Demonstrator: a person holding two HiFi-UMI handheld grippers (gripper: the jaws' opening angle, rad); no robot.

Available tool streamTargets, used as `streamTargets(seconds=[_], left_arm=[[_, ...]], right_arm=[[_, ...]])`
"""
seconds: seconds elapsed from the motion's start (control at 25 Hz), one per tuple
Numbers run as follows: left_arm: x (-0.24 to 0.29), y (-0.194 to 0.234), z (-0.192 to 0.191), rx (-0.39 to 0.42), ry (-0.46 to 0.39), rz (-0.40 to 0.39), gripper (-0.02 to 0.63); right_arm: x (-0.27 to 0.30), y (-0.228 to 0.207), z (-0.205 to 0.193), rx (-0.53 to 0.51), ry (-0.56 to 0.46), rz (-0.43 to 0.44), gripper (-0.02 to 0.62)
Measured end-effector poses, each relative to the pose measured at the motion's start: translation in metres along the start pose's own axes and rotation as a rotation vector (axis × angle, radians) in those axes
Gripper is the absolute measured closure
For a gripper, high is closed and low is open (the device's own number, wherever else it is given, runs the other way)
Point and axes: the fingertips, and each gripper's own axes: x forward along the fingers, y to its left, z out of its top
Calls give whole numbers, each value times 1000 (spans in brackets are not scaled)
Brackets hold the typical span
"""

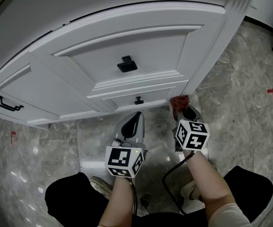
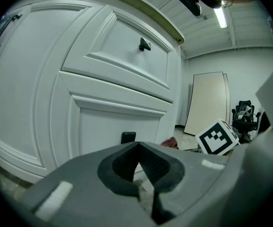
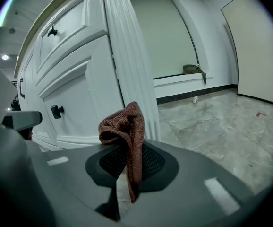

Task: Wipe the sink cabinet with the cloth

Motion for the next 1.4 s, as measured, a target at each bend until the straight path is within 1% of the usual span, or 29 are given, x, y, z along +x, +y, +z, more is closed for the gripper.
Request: streamTargets(seconds=[0.12, 0.28, 0.4, 0.64, 0.8, 0.88, 1.0, 1.12, 1.4], left_arm=[[-1, -2, 4, 8, -3, -3, 606], [-12, 0, 13, 15, -11, 8, 606], [-25, 1, 32, 11, -50, 21, 606], [-70, -18, 96, 60, -173, 21, 606], [-110, -34, 125, 92, -228, 33, 606], [-127, -42, 133, 99, -253, 37, 606], [-152, -59, 144, 116, -291, 42, 606], [-178, -78, 148, 138, -313, 43, 606], [-243, -109, 133, 145, -324, 47, 606]], right_arm=[[-6, -2, 3, 8, -4, -1, 517], [-22, 10, 11, 9, -23, 11, 517], [-42, 27, 28, -2, -68, 33, 517], [-102, 80, 77, -108, -208, 110, 517], [-154, 107, 103, -206, -311, 118, 516], [-178, 117, 110, -226, -348, 123, 515], [-212, 124, 112, -234, -378, 133, 515], [-243, 130, 104, -246, -386, 141, 515], [-313, 144, 75, -282, -409, 145, 515]])
